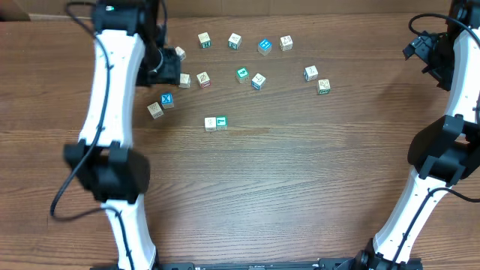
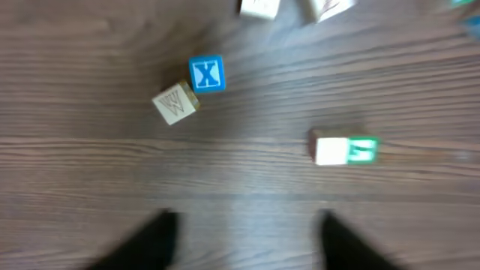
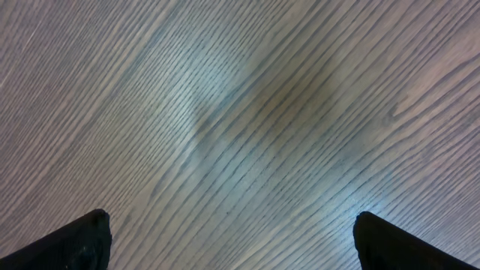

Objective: Form a horizontal line

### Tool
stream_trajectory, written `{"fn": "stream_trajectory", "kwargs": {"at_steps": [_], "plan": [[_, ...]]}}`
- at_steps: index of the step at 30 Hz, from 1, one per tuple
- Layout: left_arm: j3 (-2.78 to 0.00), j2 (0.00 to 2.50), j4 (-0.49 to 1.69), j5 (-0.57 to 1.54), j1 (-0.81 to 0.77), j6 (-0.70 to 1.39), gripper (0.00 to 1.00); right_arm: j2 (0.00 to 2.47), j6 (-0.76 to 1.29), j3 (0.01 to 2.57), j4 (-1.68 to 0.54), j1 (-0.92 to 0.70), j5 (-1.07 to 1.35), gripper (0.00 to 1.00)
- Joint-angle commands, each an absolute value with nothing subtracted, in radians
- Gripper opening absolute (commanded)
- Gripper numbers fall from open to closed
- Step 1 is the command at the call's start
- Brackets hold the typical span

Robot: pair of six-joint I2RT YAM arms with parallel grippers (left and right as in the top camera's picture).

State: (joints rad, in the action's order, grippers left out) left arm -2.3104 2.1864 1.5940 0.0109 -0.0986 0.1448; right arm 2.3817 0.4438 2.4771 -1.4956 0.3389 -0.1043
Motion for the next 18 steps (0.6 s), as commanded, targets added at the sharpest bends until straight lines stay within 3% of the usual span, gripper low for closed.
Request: {"fn": "stream_trajectory", "kwargs": {"at_steps": [1,10,12,15,17,18], "plan": [[-2.332,2.294,1.600,-0.002,-0.104,0.158,0.05,2.365,0.440,2.474,-1.494,0.342,-0.106,1.00],[-2.332,2.396,1.589,-0.004,-0.104,0.196,0.06,2.365,0.440,2.474,-1.494,0.342,-0.106,1.00],[-2.332,2.396,1.576,-0.016,-0.104,0.196,0.17,2.365,0.440,2.474,-1.494,0.342,-0.106,1.00],[-2.332,2.396,1.539,-0.037,-0.104,0.196,0.24,2.365,0.440,2.474,-1.494,0.342,-0.106,1.00],[-2.332,2.396,1.507,-0.036,-0.104,0.196,0.41,2.365,0.440,2.474,-1.494,0.342,-0.106,1.00],[-2.332,2.396,1.493,-0.037,-0.104,0.196,0.41,2.365,0.440,2.474,-1.494,0.342,-0.106,1.00]]}}
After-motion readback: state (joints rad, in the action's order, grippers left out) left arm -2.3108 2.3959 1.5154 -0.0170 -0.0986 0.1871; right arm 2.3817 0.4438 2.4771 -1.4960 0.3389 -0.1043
